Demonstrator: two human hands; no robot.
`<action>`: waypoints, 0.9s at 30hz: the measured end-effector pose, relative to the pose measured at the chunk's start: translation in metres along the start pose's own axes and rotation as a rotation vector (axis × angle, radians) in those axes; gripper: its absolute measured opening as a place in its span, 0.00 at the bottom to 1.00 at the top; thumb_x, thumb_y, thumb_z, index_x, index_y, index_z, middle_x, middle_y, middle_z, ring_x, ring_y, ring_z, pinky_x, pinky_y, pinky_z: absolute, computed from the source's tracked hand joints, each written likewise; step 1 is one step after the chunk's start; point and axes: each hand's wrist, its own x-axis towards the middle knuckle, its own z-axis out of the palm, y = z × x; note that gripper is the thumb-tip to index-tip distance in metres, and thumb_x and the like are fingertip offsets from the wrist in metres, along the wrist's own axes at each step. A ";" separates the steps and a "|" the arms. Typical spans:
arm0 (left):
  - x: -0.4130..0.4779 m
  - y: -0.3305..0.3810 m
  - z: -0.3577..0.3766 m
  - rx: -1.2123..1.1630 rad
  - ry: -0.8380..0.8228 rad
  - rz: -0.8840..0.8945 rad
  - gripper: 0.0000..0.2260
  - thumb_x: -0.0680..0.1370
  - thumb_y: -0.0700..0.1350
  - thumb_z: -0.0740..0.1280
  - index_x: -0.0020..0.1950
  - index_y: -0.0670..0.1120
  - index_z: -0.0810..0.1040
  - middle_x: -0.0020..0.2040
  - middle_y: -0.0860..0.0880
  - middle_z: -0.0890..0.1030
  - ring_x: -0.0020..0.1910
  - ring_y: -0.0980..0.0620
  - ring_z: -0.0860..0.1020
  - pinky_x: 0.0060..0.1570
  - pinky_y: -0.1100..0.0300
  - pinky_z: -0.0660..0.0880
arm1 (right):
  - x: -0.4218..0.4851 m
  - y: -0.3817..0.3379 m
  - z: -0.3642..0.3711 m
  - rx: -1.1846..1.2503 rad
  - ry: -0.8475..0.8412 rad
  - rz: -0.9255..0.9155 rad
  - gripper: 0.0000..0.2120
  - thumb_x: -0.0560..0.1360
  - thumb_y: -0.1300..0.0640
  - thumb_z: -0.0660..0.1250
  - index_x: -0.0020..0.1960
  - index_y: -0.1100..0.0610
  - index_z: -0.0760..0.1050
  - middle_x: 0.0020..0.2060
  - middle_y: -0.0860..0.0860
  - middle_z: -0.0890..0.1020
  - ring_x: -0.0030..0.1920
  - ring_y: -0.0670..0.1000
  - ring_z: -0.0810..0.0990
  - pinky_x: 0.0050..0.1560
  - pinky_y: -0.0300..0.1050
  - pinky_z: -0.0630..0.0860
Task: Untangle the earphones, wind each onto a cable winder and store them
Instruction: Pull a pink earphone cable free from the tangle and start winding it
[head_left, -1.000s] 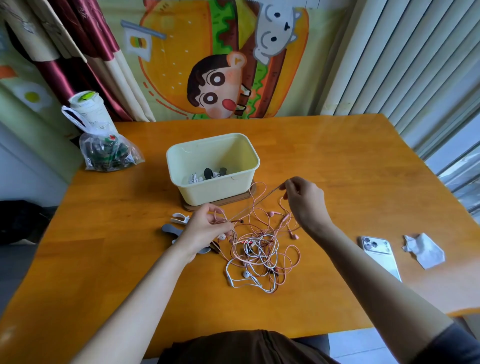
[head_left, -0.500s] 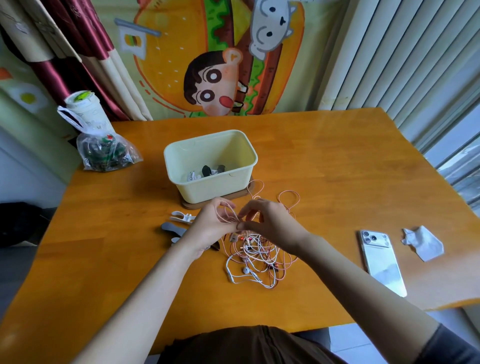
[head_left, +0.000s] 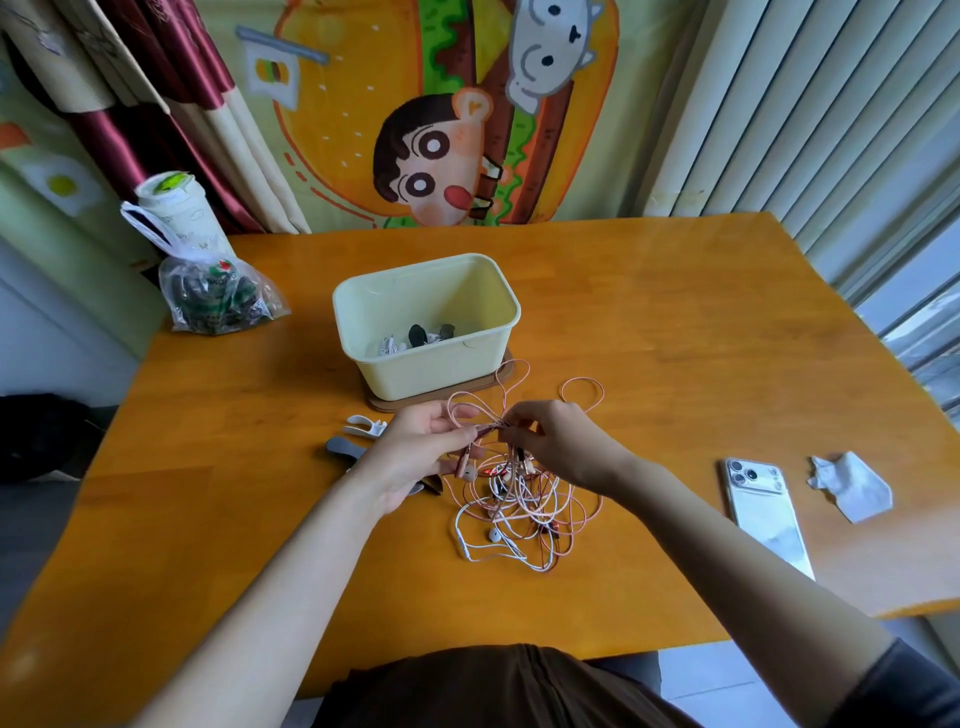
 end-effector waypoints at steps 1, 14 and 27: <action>0.001 -0.001 0.001 0.061 0.015 0.001 0.07 0.78 0.35 0.65 0.54 0.43 0.77 0.47 0.45 0.83 0.42 0.49 0.83 0.39 0.57 0.81 | 0.000 0.000 0.000 0.005 -0.007 0.005 0.08 0.79 0.55 0.63 0.52 0.58 0.78 0.42 0.52 0.81 0.38 0.51 0.77 0.38 0.42 0.71; 0.011 -0.010 0.010 0.894 0.159 0.290 0.05 0.79 0.36 0.61 0.49 0.45 0.72 0.45 0.48 0.77 0.41 0.54 0.74 0.33 0.71 0.67 | -0.003 -0.004 -0.003 -0.073 -0.018 0.005 0.08 0.78 0.54 0.63 0.52 0.56 0.79 0.43 0.50 0.80 0.36 0.51 0.75 0.35 0.43 0.69; 0.020 -0.042 0.033 0.952 0.070 0.112 0.05 0.80 0.39 0.61 0.55 0.44 0.70 0.53 0.46 0.75 0.48 0.51 0.72 0.46 0.59 0.71 | -0.009 0.020 0.010 -0.236 -0.045 0.169 0.10 0.79 0.53 0.62 0.55 0.56 0.78 0.49 0.52 0.83 0.48 0.55 0.80 0.43 0.46 0.76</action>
